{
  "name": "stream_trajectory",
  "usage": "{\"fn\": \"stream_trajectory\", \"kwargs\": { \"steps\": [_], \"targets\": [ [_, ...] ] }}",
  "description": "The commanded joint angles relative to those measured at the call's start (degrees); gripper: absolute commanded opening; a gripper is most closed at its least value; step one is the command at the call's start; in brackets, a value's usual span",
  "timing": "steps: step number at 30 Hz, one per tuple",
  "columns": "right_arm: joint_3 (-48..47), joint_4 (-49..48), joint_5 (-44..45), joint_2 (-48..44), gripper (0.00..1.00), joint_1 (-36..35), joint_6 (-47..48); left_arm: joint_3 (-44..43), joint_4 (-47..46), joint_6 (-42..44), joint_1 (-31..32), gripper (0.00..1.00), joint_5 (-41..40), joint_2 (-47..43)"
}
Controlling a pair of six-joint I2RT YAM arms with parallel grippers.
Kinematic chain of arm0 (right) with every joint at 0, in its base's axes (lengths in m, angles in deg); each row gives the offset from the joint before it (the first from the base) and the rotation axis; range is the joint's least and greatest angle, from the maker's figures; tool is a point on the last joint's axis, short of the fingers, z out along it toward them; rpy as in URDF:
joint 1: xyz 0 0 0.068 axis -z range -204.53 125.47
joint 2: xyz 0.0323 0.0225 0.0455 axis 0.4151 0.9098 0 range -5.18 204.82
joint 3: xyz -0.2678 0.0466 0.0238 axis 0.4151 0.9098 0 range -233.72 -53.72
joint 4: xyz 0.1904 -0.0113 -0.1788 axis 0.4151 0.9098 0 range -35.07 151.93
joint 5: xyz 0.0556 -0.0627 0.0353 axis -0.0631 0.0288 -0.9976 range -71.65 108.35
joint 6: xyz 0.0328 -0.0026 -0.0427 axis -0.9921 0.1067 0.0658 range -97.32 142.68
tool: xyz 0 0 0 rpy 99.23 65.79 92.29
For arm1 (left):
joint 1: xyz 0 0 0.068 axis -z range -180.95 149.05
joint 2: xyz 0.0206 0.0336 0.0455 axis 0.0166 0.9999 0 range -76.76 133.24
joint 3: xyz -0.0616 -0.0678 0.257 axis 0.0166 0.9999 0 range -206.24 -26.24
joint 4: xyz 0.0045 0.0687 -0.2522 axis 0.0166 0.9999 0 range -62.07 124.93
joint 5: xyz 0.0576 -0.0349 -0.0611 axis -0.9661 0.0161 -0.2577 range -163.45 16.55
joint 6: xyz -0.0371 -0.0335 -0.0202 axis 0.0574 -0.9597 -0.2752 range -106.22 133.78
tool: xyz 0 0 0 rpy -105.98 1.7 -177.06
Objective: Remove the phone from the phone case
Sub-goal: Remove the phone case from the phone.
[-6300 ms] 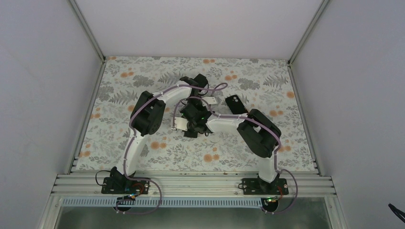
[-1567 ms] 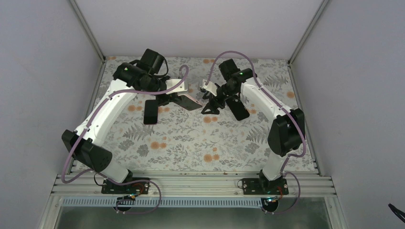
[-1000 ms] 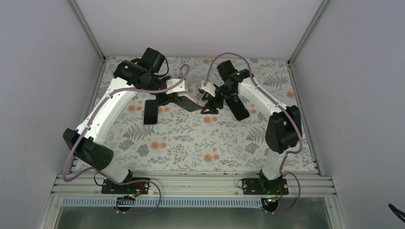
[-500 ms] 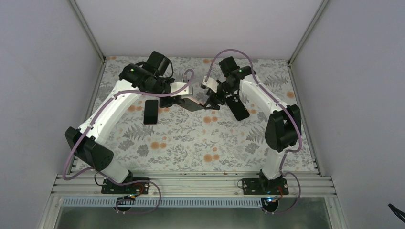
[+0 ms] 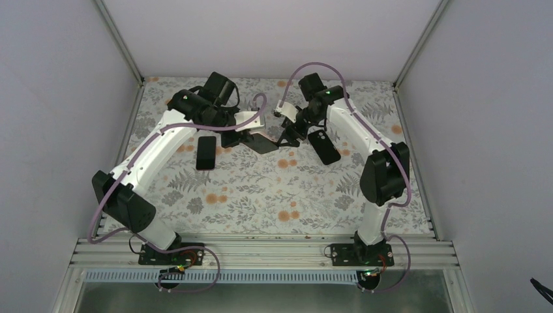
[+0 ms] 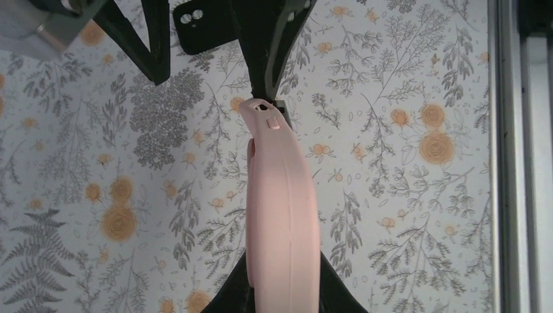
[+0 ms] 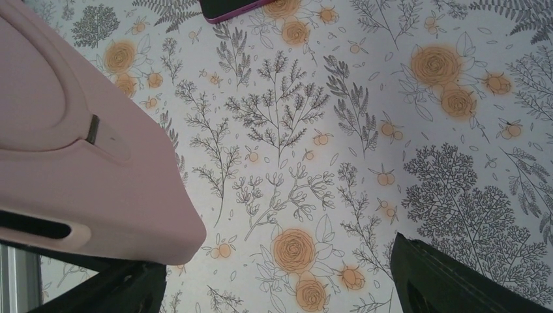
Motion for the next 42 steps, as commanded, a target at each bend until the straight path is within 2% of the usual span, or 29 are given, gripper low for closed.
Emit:
{"fn": "stream_trajectory", "kwargs": {
  "steps": [1,5,6,9,13,18,24,27,30,35,42],
  "targets": [
    [-0.8,-10.2,-6.9,-3.3,0.89,-5.1,-5.6,-8.1,-1.8,0.0,3.4,0.02,19.5,3.0],
    [3.3,-19.3,4.3,-4.4,0.9,-5.1,-10.0,-17.1,8.1,3.5,3.5,0.02,29.1,7.7],
    [4.0,-21.3,8.0,-4.0,0.94,-4.9,-10.4,-19.3,11.1,4.9,3.6,0.02,30.9,8.6],
    [4.8,-26.2,16.2,-2.2,0.97,-2.9,-11.5,-20.1,12.2,5.2,4.0,0.02,32.8,7.7],
    [0.4,-25.4,17.7,2.2,0.98,1.5,-10.5,-18.5,12.3,5.5,4.2,0.02,30.3,5.5],
    [0.6,-25.3,17.4,3.3,1.0,4.3,-7.3,-16.2,12.3,5.8,4.2,0.02,27.8,3.3],
    [0.5,-26.3,19.9,3.5,1.0,6.3,-8.9,-16.1,12.3,5.8,4.2,0.02,28.2,2.9],
    [0.4,-25.0,18.6,3.0,1.0,7.0,-8.6,-16.0,12.2,6.0,4.2,0.02,28.0,3.3],
    [1.7,-20.1,11.8,-0.1,1.0,7.1,-4.7,-14.4,10.5,5.4,4.2,0.02,25.7,3.2],
    [12.5,-11.7,0.5,-12.4,0.99,7.0,3.1,-8.3,3.9,2.7,3.8,0.02,19.6,1.1],
    [24.1,-3.9,-4.2,-26.1,0.97,6.6,7.5,-6.5,1.2,2.3,3.6,0.02,16.2,0.6]
  ]
}}
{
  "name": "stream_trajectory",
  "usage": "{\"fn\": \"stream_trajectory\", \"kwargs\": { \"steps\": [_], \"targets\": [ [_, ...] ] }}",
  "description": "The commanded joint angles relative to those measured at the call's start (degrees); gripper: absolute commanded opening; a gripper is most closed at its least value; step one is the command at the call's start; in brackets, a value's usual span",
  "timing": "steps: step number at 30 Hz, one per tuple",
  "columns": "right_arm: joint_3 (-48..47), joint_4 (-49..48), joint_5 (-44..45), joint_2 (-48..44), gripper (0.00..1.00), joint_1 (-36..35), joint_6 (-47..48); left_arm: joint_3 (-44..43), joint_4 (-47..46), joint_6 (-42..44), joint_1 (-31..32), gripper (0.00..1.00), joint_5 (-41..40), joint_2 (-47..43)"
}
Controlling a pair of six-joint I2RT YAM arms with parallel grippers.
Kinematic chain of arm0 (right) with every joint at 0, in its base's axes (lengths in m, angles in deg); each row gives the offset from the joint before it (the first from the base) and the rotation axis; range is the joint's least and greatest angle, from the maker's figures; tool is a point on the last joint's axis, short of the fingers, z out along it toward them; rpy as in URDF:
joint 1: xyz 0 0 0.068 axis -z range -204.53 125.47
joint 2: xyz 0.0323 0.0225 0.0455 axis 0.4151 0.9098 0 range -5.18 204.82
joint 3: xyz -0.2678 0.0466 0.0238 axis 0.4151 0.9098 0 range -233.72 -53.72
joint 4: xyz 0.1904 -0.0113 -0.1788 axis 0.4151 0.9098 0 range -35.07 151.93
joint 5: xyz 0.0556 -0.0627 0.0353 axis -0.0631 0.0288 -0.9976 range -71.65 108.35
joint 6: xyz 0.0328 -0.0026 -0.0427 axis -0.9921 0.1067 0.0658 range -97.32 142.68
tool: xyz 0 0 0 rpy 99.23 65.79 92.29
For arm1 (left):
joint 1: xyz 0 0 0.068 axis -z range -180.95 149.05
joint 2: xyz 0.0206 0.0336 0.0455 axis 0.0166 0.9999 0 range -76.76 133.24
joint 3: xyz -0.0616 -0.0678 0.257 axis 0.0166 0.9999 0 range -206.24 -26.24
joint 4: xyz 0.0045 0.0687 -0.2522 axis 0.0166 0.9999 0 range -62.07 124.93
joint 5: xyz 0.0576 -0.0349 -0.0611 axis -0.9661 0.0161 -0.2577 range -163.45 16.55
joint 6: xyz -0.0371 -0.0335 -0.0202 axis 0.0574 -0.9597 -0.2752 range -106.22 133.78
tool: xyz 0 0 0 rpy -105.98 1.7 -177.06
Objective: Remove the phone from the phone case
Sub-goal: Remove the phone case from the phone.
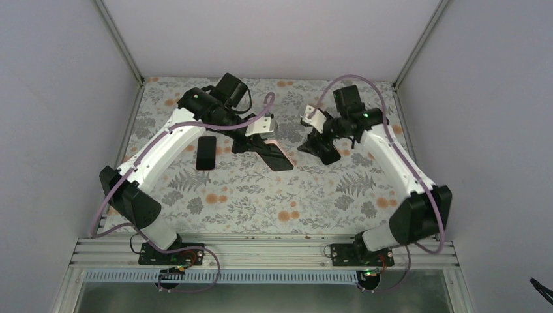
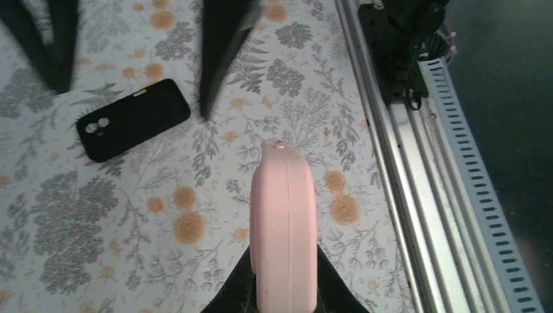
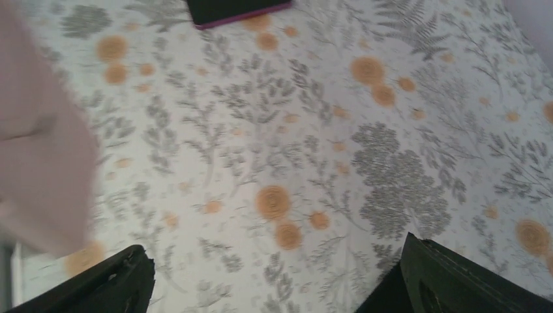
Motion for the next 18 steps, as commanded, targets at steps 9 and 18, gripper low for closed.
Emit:
{"fn": "stream_trajectory", "kwargs": {
  "steps": [9,18],
  "targets": [
    [9.8,4.6,-9.2,-7.7,0.92,-1.4,2.5,-1.4,-5.8,-1.5,-0.5,0.02,0.5,-2.2],
    [10.2,-1.0,-9.1,-6.4,0.92,-1.5,-0.4,-2.8,-4.8,-1.6,-0.5,0.02,1.2,-2.1]
  ]
}}
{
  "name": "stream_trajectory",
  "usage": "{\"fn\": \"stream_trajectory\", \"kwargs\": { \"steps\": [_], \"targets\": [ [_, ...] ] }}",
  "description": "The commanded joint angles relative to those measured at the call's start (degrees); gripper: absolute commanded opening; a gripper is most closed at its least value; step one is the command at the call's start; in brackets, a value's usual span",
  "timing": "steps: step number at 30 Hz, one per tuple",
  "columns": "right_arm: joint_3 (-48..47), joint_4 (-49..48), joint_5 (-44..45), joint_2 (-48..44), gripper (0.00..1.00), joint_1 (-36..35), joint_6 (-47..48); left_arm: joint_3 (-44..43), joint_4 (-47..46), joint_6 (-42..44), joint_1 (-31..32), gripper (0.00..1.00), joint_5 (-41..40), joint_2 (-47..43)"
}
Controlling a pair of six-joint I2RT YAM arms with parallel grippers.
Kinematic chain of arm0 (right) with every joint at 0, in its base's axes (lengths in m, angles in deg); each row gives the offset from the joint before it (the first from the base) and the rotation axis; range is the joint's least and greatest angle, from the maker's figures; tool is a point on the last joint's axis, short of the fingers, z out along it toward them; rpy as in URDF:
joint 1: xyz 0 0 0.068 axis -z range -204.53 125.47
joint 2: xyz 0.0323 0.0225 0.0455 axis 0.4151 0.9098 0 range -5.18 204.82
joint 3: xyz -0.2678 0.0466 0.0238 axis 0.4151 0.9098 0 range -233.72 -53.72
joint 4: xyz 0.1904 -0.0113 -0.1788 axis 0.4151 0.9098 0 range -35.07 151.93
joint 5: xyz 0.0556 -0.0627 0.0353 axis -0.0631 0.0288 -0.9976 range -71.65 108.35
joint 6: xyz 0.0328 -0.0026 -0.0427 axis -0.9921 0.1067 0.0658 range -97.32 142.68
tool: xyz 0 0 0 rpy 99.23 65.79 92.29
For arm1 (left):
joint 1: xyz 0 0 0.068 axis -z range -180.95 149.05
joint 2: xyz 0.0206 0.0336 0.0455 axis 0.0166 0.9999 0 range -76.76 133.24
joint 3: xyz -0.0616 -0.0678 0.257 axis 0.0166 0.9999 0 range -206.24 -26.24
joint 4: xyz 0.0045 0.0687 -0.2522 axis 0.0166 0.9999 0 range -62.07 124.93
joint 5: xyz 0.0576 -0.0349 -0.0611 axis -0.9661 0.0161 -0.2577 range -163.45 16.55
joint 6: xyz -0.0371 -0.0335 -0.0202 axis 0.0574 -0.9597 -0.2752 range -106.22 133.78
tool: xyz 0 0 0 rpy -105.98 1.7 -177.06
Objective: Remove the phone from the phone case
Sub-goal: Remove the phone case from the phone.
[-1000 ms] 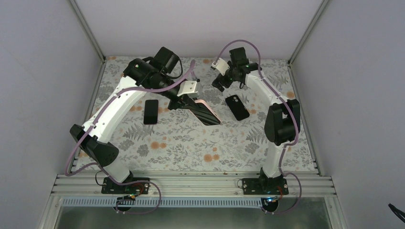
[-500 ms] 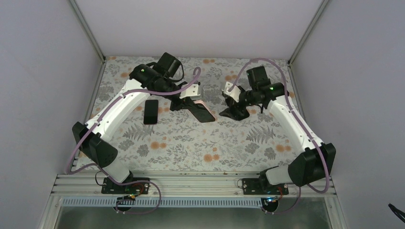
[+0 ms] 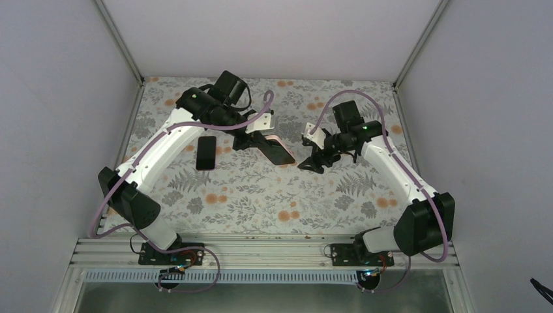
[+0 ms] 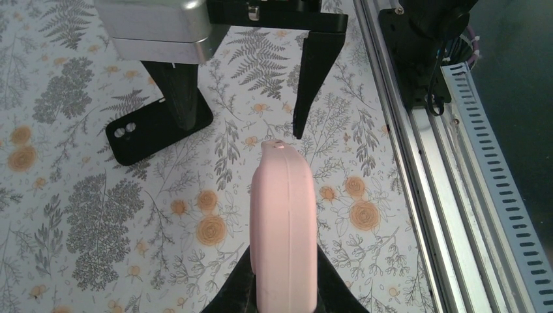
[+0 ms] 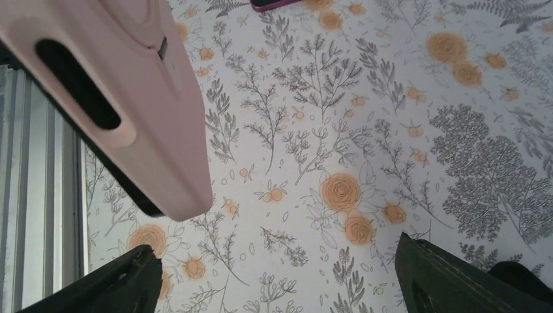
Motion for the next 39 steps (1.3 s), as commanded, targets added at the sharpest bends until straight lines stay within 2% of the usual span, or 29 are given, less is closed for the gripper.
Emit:
{"fn": "stream_trajectory", "kwargs": {
  "steps": [1,11,14,16,20,24,26,29,32,39],
  "targets": [
    [-0.8,-3.7,-2.6,0.7,0.92,-0.6,-1.8,-2.6,-1.3,-0.3,-0.2,0.02,3.2,-1.6],
    [-7.2,-6.8,0.6,6.4,0.91,-0.6,-3.5,-3.1,-0.4,0.2,-0.2,0.02,4.9,-1.1],
    [-8.9,-10.5,6.1,8.2,0.92,-0.5,-5.3,-3.3,0.4,0.4,-0.2,0.02,5.4,-1.2],
    [-10.4,-14.5,13.5,10.5,0.96,-0.1,-8.0,-3.7,1.1,0.5,-0.2,0.02,6.6,-1.3],
    [-23.6,-11.6,23.0,23.9,0.99,3.6,-10.4,-4.5,1.8,0.6,0.0,0.02,7.9,-1.8],
    [-41.2,-5.0,24.4,36.6,0.97,9.2,-11.8,-4.1,1.9,0.5,0.1,0.02,7.3,-2.3],
    [-45.7,-0.7,22.6,39.7,0.96,10.2,-9.6,-3.9,1.9,0.5,0.2,0.02,7.0,-2.5],
    [-41.1,0.3,17.2,35.5,0.97,10.1,-5.5,-3.2,1.0,0.3,0.0,0.02,5.9,-2.9],
    [-30.3,-1.4,11.6,26.5,0.98,8.4,-2.1,-1.6,-1.0,-0.2,0.0,0.02,4.8,-3.3],
    [-13.0,-0.8,8.9,8.9,0.98,0.5,-1.2,-2.4,-2.5,-0.9,-0.1,0.02,3.0,-1.5]
  ]
}}
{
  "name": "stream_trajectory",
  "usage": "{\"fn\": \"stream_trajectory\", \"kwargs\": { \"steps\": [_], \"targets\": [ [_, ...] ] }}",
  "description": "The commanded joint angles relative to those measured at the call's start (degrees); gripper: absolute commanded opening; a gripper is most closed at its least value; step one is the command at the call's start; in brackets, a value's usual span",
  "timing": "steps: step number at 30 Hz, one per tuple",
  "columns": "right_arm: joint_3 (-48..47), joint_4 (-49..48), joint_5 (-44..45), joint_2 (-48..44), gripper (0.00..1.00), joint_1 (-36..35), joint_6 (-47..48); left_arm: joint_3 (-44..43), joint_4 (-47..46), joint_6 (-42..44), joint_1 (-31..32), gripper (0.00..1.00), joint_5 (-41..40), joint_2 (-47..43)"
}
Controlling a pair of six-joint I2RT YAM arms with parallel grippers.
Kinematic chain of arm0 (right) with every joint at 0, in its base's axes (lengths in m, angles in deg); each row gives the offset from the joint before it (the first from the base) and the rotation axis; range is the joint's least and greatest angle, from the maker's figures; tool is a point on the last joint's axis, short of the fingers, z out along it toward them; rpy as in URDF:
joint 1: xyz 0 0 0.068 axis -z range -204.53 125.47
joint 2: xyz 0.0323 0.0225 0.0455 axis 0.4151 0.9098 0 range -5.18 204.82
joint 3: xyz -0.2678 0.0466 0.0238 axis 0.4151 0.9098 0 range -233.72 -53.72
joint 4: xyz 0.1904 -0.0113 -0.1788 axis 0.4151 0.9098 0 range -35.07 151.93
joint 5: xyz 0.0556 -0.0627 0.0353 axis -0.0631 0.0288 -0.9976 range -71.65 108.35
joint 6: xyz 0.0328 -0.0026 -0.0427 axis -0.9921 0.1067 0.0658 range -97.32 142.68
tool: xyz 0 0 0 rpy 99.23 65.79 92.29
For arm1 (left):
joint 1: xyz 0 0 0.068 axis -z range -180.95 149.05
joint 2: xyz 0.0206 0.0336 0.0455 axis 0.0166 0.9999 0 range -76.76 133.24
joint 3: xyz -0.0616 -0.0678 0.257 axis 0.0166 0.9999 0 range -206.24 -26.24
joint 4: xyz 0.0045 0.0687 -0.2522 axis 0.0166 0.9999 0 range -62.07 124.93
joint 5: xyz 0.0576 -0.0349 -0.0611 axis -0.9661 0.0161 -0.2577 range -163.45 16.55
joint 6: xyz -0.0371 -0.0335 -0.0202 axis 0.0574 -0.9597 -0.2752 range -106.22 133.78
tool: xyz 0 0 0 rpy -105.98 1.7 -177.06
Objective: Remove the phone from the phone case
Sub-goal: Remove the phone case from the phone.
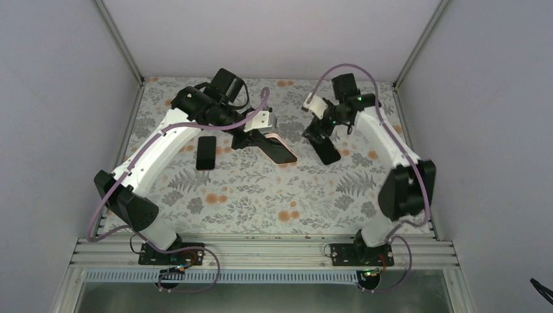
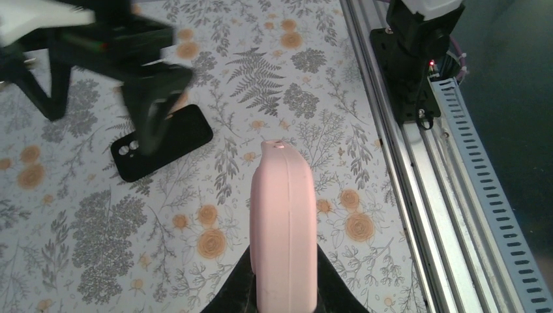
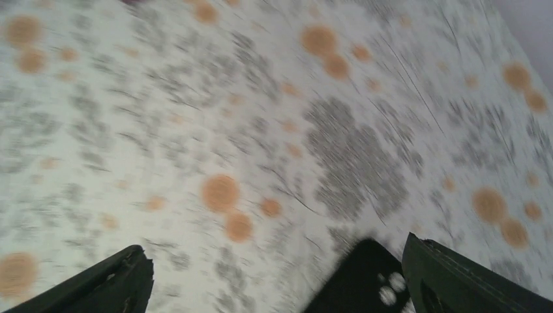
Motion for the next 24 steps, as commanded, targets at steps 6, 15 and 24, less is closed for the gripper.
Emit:
{"fn": "stream_trajectory", "kwargs": {
  "steps": [6,15,24],
  "targets": [
    [9.8,0.0,-6.1,-11.9,0.97,-4.4,0.0,-0.8,-3.3,-0.9,-0.1,0.02,0.9,-0.4],
    [12.5,0.6,-7.1,-14.2,0.96,-4.5,0.8,-0.4,-3.4,-1.1,-0.1,0.02,0.4,-1.2],
    [11.0,2.5,-8.7,-14.6,0.96,-4.6,0.8,-1.0,-3.5,-1.1,-0.1,0.02,1.0,0.0]
  ]
}}
